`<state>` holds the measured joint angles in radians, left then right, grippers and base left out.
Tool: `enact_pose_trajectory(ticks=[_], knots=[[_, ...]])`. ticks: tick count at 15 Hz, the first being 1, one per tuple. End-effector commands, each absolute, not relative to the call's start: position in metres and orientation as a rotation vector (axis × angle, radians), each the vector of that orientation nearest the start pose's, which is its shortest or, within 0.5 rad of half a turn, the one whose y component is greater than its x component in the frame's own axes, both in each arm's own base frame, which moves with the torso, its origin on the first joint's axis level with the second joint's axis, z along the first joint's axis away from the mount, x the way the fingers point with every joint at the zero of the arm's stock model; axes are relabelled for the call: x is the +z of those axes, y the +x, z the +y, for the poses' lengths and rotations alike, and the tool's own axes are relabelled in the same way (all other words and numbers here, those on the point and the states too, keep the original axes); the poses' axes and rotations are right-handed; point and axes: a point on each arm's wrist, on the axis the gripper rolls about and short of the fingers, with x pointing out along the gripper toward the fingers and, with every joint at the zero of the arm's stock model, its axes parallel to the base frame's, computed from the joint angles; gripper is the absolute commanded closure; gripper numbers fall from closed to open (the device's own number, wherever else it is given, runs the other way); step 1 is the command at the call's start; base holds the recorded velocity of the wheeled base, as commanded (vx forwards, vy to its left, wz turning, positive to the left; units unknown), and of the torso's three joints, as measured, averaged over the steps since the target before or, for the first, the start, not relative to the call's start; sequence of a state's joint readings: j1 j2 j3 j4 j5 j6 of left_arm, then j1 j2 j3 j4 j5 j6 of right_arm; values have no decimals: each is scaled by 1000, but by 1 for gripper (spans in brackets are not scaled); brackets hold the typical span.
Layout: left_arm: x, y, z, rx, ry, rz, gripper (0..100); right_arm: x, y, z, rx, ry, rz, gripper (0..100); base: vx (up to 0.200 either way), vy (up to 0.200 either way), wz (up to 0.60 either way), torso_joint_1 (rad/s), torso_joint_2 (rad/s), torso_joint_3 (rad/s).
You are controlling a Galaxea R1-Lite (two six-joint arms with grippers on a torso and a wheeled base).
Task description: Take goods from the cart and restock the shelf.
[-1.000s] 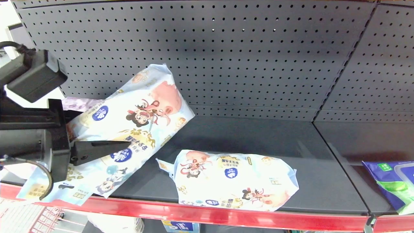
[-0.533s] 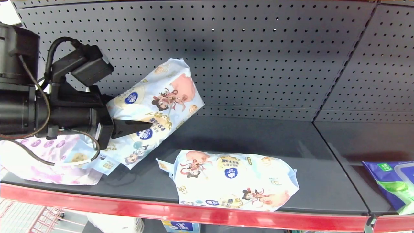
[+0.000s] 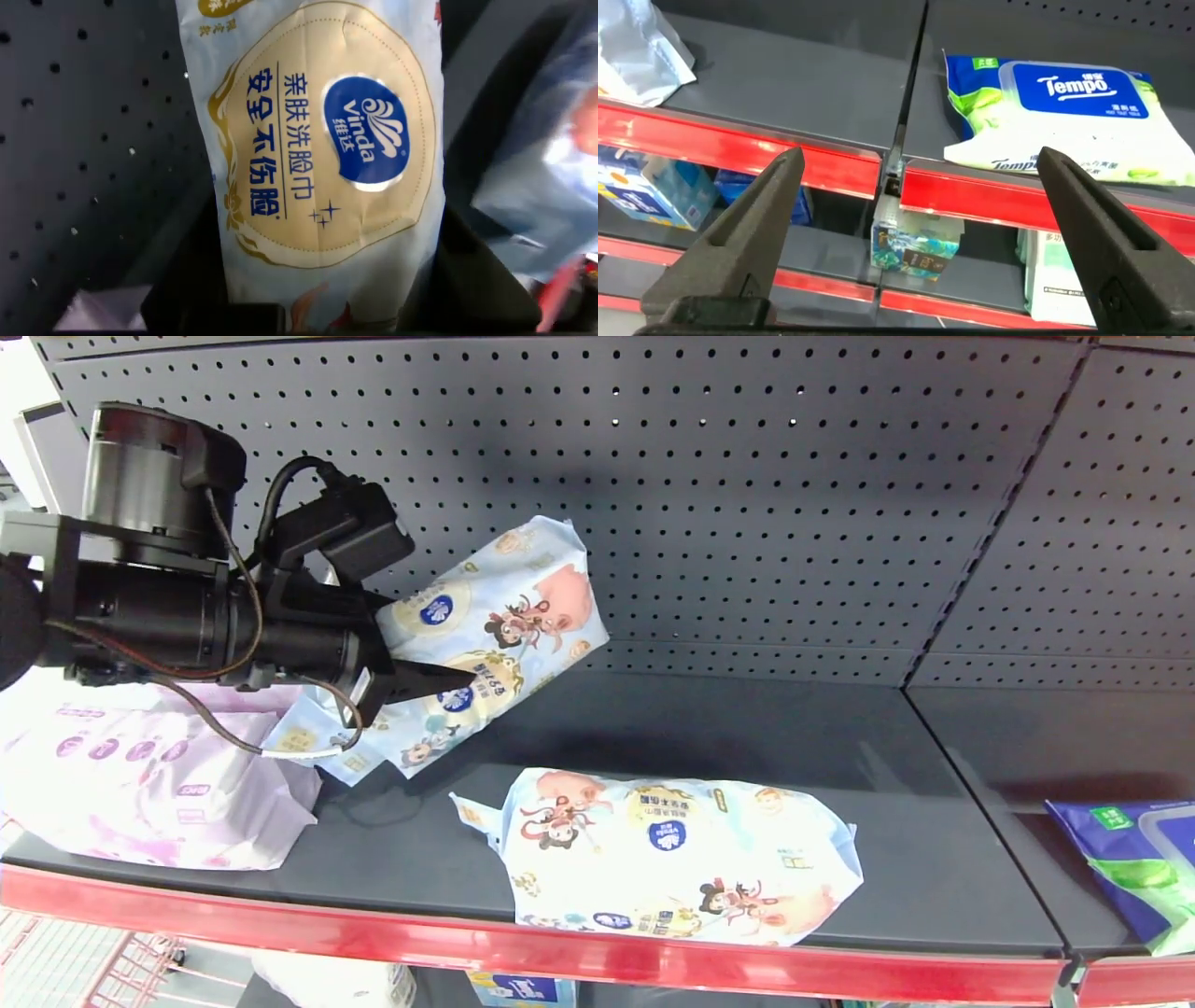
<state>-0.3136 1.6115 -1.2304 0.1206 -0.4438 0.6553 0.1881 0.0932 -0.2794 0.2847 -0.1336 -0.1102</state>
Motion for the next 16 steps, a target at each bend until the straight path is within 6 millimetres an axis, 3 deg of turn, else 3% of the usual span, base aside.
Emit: enact_pose_trajectory(ticks=[1,12,16], knots=[[250,289,-104,-894,592,260,100,124,-37,-10,61,-127,101,0,0,0,0,0,0,0],[237,327,-130,-976,744,185,100,120,-36,-10,63,-129,115,0,0,0,0,0,0,0],[230,328,-142,-1015,749,189,100,117,-35,-10,67,-131,125,0,0,0,0,0,0,0]])
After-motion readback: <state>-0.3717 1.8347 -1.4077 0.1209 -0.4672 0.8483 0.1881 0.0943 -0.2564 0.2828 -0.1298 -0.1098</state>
